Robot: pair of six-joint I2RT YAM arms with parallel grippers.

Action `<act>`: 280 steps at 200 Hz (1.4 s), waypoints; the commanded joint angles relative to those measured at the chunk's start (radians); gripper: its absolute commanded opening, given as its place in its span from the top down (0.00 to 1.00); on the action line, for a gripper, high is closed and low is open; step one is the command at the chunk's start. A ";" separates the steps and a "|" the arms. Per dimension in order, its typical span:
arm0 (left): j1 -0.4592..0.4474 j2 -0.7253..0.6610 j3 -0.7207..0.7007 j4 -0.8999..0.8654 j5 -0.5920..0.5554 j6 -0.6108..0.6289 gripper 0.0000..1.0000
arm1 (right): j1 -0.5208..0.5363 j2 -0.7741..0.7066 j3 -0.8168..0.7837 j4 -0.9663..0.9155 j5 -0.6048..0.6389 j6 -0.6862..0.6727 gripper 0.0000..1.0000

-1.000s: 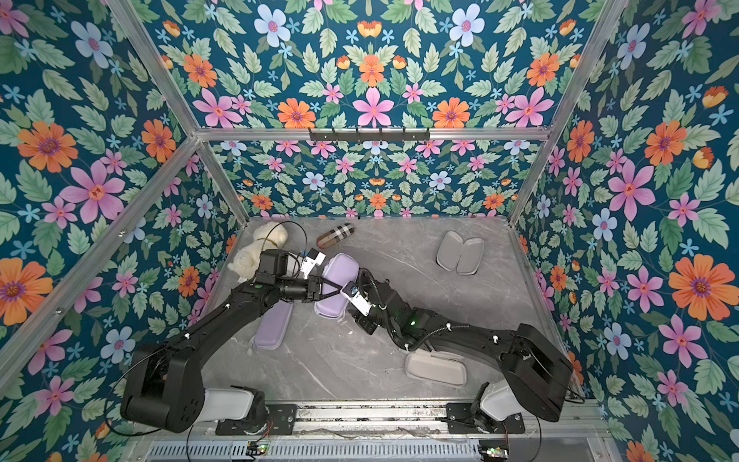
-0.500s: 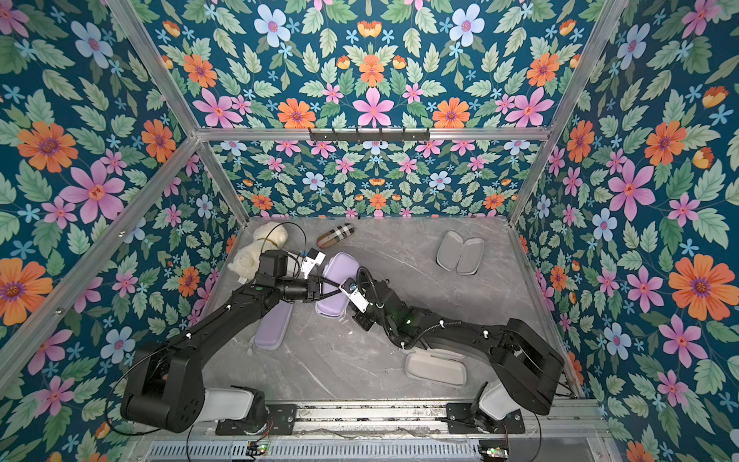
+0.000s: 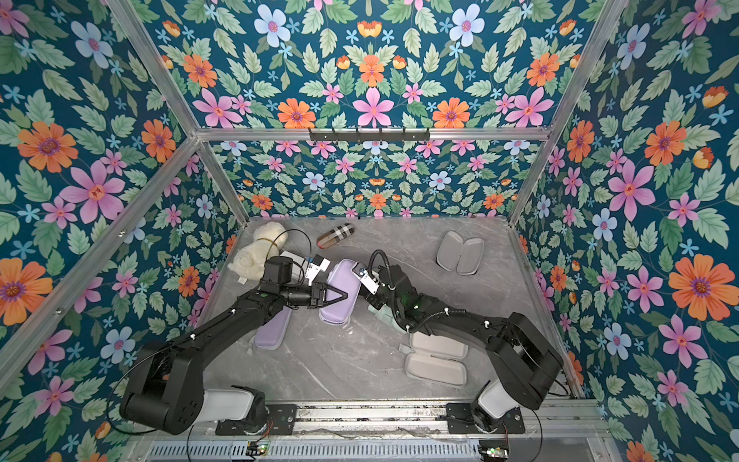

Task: Put umbrellas into zippered umbrella sleeves
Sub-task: Zip the zipper on the umbrella sleeve, then adjust the umbrella sleeve.

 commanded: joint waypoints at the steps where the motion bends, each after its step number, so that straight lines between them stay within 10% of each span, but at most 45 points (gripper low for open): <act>1: -0.037 0.003 -0.017 -0.039 0.023 -0.026 1.00 | -0.043 0.018 0.055 0.137 0.073 -0.097 1.00; 44: -0.052 -0.004 0.002 -0.040 0.008 -0.015 0.99 | -0.061 -0.028 0.056 -0.013 -0.018 -0.051 1.00; 81: -0.051 -0.015 0.039 0.035 -0.010 -0.024 0.89 | -0.103 -0.155 0.001 -0.318 -0.097 0.190 0.50; 134: -0.057 -0.002 0.044 0.077 0.011 -0.016 0.81 | -0.327 -0.261 -0.073 -0.228 -0.805 0.735 0.26; 200: -0.146 -0.009 0.062 0.118 0.024 -0.015 0.76 | -0.338 -0.043 -0.041 0.231 -1.035 1.113 0.25; 238: -0.180 0.007 0.079 0.128 0.046 -0.008 0.61 | -0.309 0.092 -0.012 0.565 -1.151 1.369 0.43; 280: -0.176 0.022 0.095 0.111 0.021 0.009 0.49 | -0.281 0.096 -0.012 0.485 -1.107 1.314 0.69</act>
